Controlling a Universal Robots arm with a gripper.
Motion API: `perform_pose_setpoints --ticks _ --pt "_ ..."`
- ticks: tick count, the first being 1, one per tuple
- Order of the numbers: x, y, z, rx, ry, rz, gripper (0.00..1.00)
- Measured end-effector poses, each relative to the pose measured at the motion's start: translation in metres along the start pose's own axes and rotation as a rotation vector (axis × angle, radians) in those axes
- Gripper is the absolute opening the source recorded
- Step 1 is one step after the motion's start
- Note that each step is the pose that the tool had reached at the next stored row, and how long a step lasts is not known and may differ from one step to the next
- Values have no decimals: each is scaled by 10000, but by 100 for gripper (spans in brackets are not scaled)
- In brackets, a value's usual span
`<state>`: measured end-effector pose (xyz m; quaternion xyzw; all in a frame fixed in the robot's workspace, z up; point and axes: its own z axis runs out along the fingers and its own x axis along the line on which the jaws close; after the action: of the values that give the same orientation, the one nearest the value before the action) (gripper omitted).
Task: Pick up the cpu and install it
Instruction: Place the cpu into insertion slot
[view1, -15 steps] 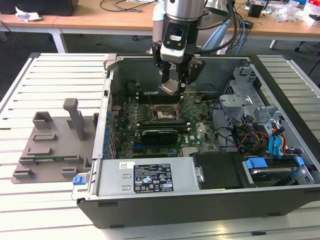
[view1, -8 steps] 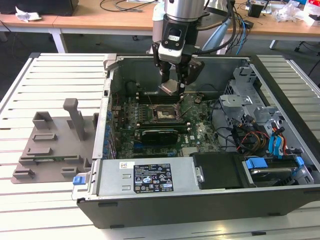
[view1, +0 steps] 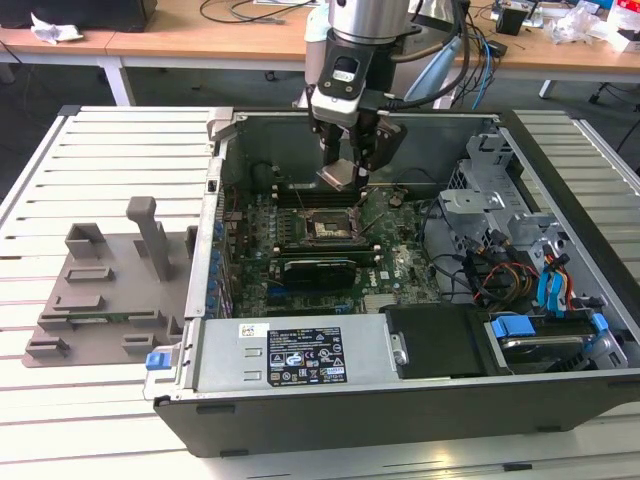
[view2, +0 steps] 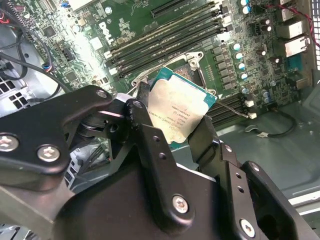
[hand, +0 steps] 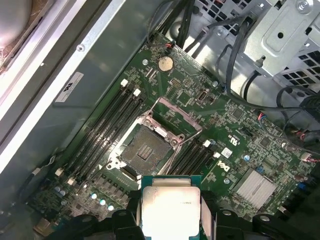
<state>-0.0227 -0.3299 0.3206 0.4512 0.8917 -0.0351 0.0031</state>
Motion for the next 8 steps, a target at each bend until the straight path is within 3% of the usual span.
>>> perform_pose_setpoints --ticks 8 --pt "0 0 3 19 15 369 55"
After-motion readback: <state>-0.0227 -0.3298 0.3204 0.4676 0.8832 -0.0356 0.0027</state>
